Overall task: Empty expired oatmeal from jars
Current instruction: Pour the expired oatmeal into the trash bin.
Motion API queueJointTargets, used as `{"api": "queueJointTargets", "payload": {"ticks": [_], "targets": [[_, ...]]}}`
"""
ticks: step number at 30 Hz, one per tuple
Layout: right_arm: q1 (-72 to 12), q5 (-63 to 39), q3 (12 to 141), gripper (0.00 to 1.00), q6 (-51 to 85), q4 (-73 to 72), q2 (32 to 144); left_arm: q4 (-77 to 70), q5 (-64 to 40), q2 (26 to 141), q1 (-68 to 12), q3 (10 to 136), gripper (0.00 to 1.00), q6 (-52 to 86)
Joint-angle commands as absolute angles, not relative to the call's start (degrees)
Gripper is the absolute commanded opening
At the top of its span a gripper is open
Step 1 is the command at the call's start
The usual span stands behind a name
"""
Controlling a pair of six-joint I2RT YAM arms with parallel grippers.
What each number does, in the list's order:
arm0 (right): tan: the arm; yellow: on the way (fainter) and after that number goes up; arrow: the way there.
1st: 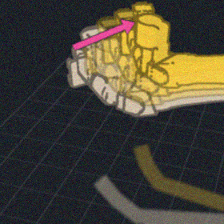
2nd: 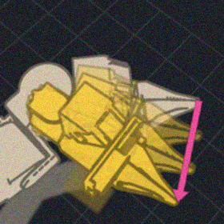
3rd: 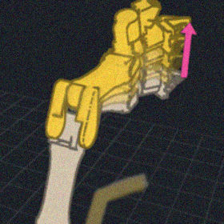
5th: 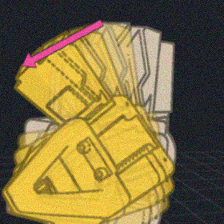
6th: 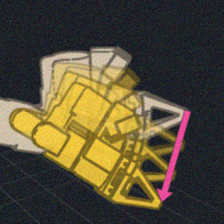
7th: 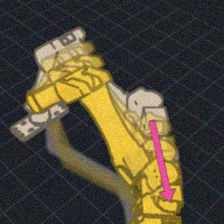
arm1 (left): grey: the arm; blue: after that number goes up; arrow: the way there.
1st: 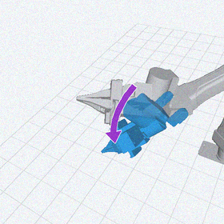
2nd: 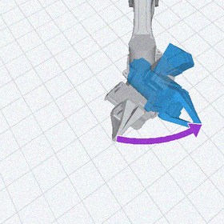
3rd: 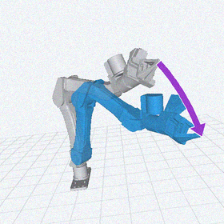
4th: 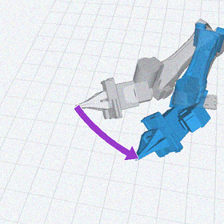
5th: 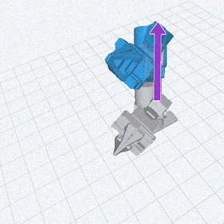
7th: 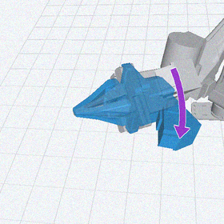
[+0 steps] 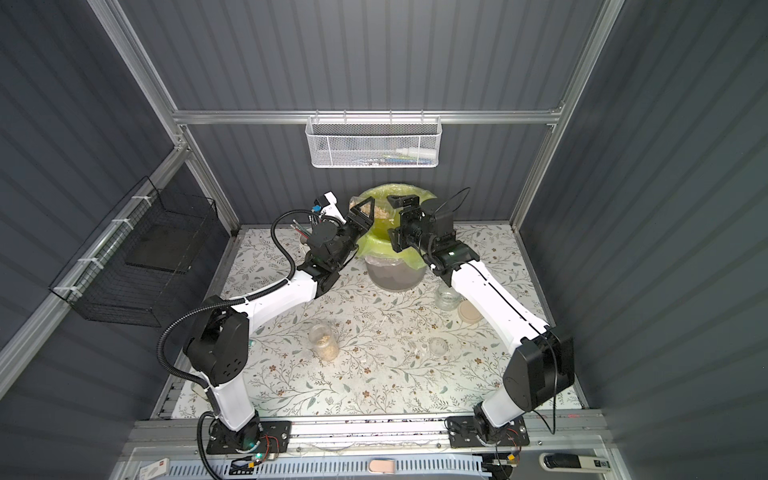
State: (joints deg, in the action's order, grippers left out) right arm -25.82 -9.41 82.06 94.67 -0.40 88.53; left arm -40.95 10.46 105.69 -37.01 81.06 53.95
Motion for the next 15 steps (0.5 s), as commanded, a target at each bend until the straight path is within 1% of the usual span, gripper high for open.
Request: {"api": "queueJointTargets", "payload": {"ticks": [1,8,15], "targets": [[-25.37,-8.39,81.85,0.99,90.62,1.89,85.83,-39.76,8.95,106.54,-36.74,84.43,0.29,51.9],[-23.98,-6.51,77.95,0.99,86.32,4.49,78.85,-33.02,7.38,107.49,-36.66,88.62,0.29,49.11],[-19.05,-7.77,72.24,0.99,79.24,10.91,68.76,-23.49,4.74,108.83,-36.3,94.23,0.29,43.73]]}}
